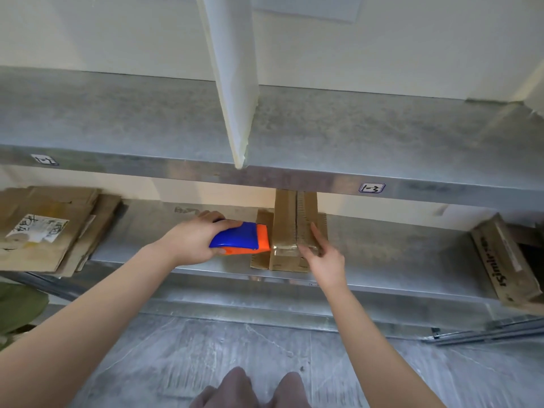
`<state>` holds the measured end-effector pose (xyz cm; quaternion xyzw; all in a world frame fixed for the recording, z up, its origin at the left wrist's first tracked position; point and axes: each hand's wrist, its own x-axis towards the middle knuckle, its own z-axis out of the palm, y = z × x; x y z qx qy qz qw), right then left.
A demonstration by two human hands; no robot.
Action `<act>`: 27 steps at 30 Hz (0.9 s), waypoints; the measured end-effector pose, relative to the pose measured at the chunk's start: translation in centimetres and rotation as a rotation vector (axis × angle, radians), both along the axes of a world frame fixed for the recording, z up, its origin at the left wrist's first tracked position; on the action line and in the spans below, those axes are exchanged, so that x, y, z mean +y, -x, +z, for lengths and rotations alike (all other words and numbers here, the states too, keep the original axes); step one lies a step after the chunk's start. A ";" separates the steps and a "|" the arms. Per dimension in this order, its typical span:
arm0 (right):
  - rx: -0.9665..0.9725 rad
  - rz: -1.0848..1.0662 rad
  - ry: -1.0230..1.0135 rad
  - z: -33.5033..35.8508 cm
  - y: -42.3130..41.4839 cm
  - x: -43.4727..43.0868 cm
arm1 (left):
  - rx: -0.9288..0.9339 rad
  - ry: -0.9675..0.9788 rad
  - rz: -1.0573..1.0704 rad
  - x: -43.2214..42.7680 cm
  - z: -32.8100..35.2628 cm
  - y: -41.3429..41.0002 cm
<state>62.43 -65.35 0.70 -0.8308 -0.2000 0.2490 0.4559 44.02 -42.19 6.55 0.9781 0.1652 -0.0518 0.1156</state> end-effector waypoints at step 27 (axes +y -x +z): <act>0.167 -0.074 -0.094 -1.1 -0.7 1.3 | 0.258 -0.031 -0.140 0.0 0.4 -3.7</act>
